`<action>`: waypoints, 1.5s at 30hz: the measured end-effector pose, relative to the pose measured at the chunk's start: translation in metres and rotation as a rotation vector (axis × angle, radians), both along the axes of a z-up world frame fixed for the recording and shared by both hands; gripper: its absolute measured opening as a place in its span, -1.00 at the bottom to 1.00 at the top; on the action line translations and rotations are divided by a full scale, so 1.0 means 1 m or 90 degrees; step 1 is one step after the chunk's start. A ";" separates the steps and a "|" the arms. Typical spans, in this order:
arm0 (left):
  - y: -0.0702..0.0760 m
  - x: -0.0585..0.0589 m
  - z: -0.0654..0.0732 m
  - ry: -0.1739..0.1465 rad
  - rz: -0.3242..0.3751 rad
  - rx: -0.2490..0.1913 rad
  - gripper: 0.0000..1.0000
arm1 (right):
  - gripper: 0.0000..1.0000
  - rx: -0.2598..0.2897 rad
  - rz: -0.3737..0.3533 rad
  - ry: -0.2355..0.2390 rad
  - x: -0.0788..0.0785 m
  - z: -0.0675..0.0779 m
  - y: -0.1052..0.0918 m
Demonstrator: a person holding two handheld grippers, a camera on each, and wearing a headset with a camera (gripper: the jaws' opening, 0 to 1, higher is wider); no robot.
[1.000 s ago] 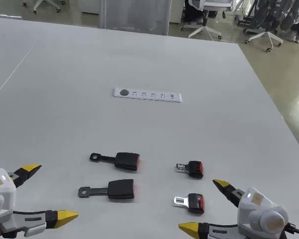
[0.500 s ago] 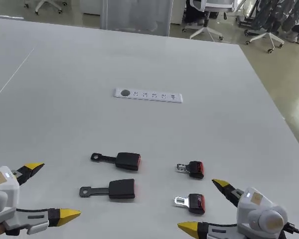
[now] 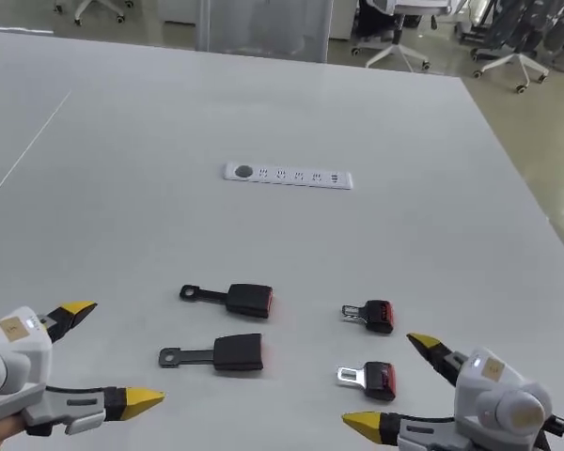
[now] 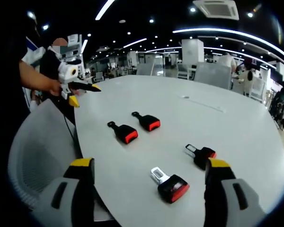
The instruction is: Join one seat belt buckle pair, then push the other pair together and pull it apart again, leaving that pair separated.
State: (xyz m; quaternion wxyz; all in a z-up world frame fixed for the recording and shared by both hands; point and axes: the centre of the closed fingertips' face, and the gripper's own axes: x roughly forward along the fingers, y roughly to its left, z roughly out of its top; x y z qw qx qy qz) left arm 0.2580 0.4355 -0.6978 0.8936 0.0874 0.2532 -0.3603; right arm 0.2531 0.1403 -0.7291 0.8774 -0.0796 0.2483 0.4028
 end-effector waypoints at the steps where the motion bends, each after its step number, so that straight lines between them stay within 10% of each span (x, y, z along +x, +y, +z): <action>1: 0.000 0.000 0.000 0.000 -0.001 -0.001 1.00 | 0.97 0.002 0.000 -0.002 0.001 0.001 0.000; 45: -0.025 0.002 -0.004 0.009 -0.057 0.022 1.00 | 0.93 -0.017 0.022 0.006 0.001 -0.005 -0.006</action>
